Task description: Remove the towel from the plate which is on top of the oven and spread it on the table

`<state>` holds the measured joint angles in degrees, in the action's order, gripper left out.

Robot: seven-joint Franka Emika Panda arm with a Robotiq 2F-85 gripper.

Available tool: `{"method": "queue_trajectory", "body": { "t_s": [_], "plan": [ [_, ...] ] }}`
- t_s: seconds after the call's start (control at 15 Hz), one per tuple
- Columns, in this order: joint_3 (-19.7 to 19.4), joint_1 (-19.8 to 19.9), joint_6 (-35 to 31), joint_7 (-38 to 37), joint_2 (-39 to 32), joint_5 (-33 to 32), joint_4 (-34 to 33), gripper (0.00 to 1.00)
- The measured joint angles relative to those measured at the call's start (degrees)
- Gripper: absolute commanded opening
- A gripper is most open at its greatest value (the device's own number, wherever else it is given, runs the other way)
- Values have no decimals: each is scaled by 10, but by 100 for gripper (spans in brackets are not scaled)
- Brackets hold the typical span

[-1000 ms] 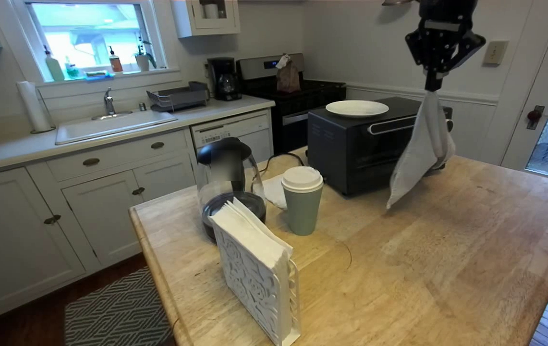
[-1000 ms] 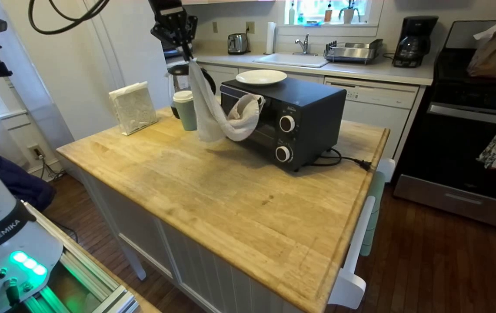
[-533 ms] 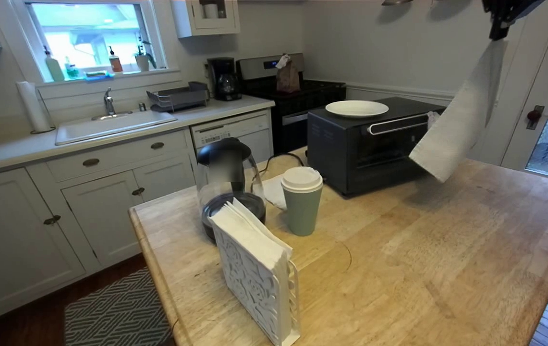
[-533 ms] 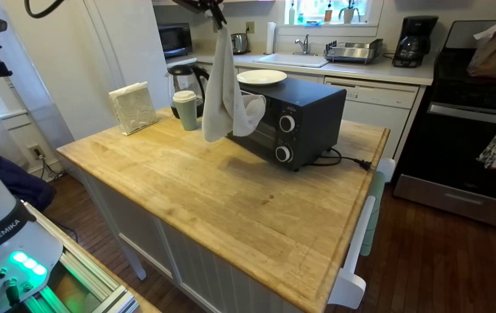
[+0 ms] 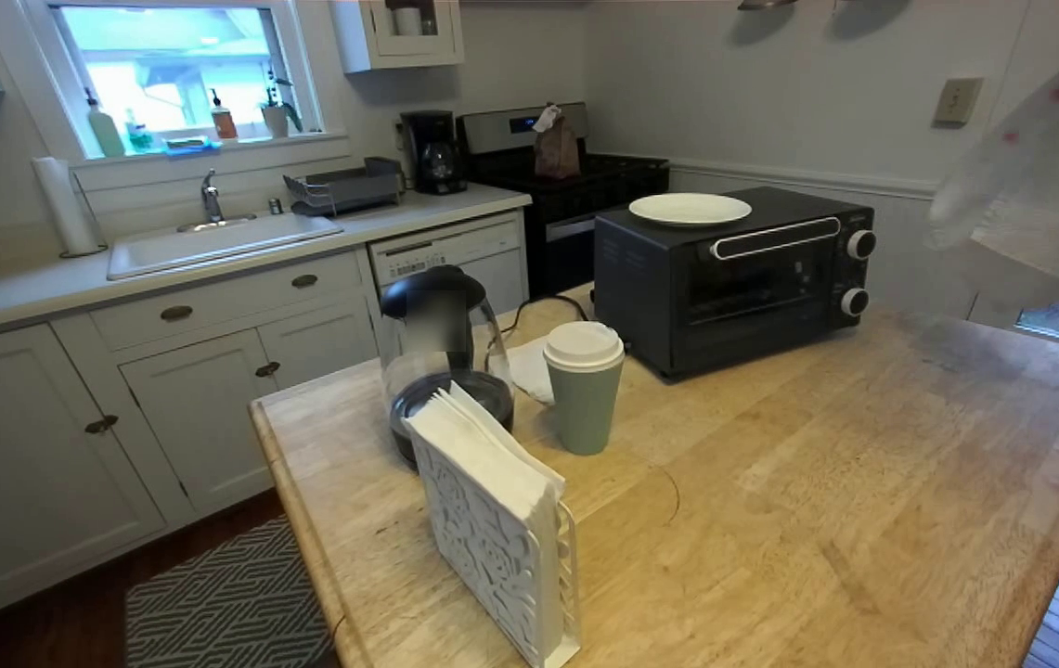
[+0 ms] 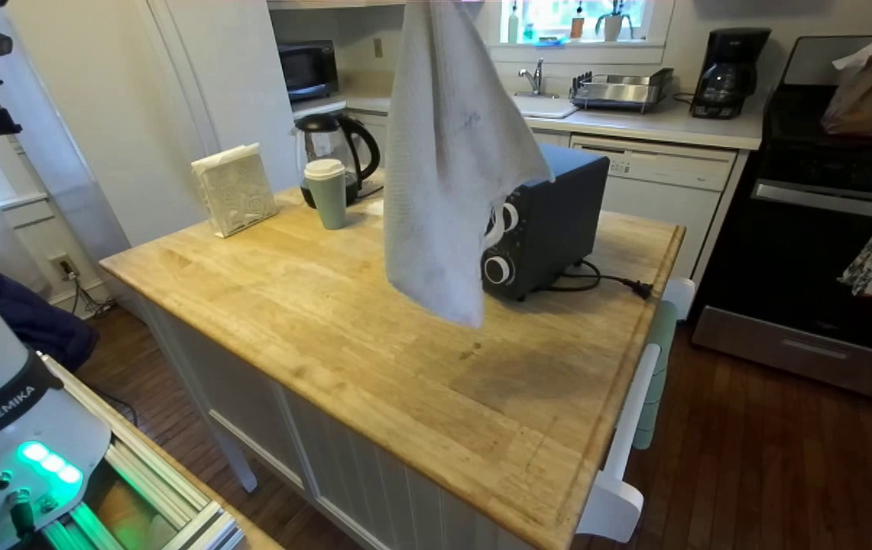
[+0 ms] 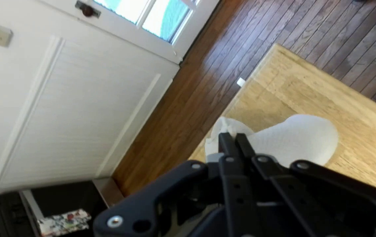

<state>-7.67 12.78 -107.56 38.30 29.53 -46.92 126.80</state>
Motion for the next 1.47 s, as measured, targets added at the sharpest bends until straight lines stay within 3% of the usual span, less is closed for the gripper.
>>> {"method": "queue_trajectory", "body": {
  "t_s": [0.2, 0.47, 0.67, 0.93, 1.13, 1.47],
  "plan": [
    [25, -12, 92, -65, 3, -20, 8, 1],
    [36, -108, 146, -55, 0, 47, 41, 1],
    [38, -170, 127, -53, -20, 104, 78, 1],
    [39, -217, 63, -19, -65, 179, 105, 1],
    [40, -226, 32, 33, -95, 224, 110, 1],
    [39, -218, 12, 75, -124, 244, 109, 1]
  ]
}}
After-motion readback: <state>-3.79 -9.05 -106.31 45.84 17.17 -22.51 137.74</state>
